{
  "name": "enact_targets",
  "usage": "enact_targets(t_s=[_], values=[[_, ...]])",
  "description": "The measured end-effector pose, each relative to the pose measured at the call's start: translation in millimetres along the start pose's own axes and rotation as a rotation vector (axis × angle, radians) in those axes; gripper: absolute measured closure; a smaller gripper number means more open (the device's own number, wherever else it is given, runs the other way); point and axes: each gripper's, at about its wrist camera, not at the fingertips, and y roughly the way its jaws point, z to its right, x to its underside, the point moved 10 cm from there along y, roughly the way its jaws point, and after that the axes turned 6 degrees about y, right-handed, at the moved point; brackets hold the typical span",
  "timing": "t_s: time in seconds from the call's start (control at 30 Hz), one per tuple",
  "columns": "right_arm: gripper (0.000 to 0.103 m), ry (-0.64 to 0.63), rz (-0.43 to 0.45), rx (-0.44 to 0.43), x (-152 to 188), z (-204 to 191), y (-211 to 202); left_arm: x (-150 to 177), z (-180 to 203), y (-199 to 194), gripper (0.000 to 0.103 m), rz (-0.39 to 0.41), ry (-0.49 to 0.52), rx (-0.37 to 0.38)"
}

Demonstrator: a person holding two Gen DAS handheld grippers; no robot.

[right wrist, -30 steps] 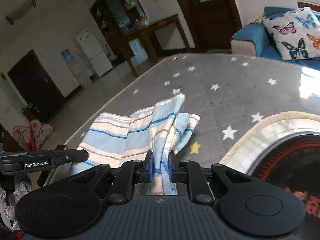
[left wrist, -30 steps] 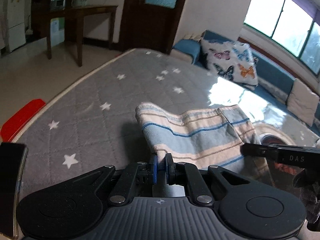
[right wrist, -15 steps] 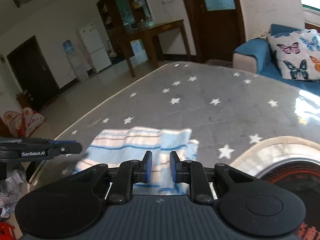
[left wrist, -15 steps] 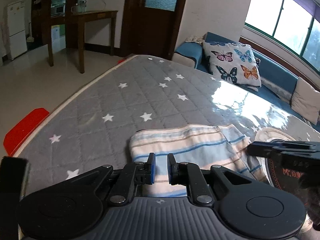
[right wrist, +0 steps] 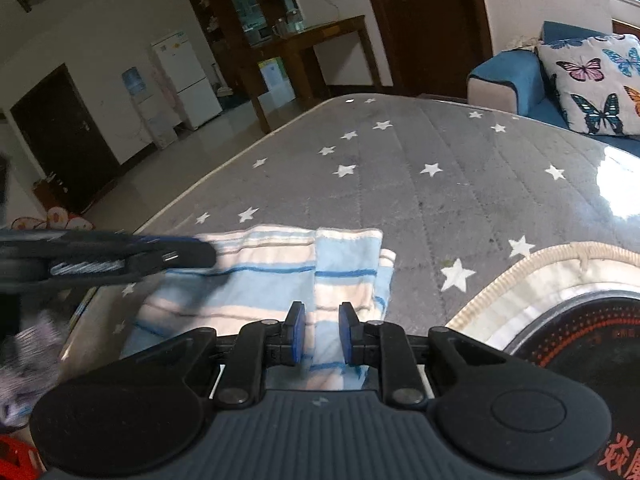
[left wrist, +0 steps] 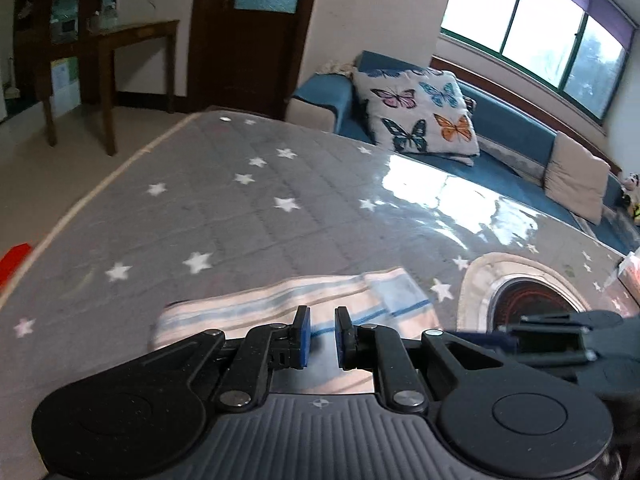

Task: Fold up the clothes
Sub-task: 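Carry the folded shirt with both grippers away from the hob, then lower the folded shirt onto the table and open both grippers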

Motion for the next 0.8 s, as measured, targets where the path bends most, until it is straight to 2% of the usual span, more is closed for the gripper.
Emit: enact_targets(t_s=[0.2,0.27,0.43,0.5,0.73,0.8], values=[[0.085,-0.061,-0.039,-0.015,14,-10,-17,10,3,29,0.089,-0.06,0.003,-0.014],[0.085,-0.083,-0.053,-0.015,21,-14,-25,12,3,28,0.089,-0.055,0.0,-0.013],[0.085,-0.141,-0.076,-0.02,39,-25,-44,18,9,4,0.078,-0.03,0.027,-0.008],[0.085,-0.169,-0.082,-0.02,48,-29,-51,24,13,-9,0.078,-0.02,0.048,-0.006],[0.082,-0.252,-0.1,0.019,83,-40,-58,71,16,-45,0.068,-0.048,0.043,-0.02],[0.08,-0.261,-0.087,0.028,88,-42,-59,83,14,-53,0.062,-0.055,0.03,-0.031]])
